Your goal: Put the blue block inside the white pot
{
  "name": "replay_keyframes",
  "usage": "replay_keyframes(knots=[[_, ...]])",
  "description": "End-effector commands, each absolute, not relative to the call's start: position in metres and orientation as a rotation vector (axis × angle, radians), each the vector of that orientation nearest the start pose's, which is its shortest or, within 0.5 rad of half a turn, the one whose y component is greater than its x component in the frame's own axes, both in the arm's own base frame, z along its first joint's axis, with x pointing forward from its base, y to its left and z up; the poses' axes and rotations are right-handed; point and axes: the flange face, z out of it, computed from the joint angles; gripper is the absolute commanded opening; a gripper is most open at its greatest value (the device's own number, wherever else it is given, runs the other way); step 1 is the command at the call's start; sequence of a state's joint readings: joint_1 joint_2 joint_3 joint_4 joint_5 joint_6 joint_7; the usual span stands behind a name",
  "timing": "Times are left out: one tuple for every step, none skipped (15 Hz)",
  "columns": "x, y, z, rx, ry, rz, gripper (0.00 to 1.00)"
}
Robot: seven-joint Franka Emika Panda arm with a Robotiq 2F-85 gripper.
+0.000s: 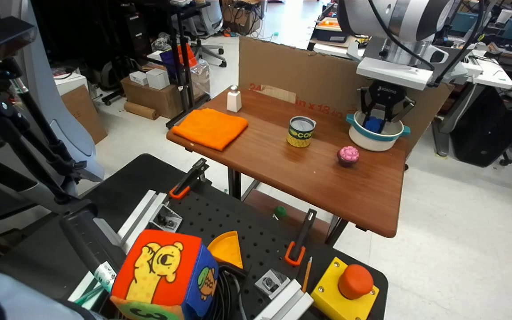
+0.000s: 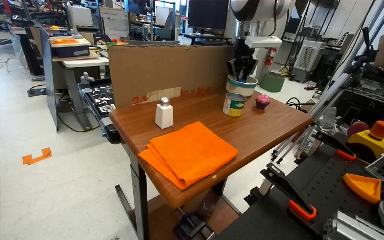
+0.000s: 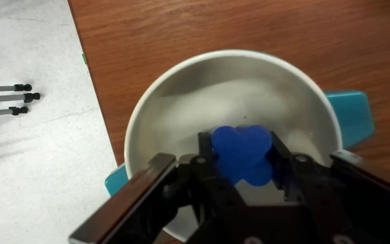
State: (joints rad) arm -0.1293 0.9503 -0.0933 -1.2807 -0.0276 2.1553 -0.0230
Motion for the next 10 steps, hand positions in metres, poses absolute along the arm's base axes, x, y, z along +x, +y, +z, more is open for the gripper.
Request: replay_keyframes(knots=[[0.734,-0.157,0.158,-3.238,0.270,0.155,0.16],[0.734,-0.158,0.155,-3.240,0.270,0.164,0.45],[0.732,-0.159,0.157,-3.236,0.258,0.185,0.67],[0.731,-0.159,0.157,-3.235,0.248,0.197,0.69],[0.724,-0.157,0.159,-3.228,0.203,0.224,0.71],[0.721,-0.156,0.159,-3.226,0.183,0.241,0.76],[0.713,-0.155,0.163,-3.223,0.110,0.245,0.84],[0.709,-0.154,0.165,-3.223,0.060,0.236,0.90],[0.699,-0.155,0.170,-3.221,-0.011,0.212,0.98],[0.694,-0.155,0.175,-3.219,-0.061,0.193,1.00]])
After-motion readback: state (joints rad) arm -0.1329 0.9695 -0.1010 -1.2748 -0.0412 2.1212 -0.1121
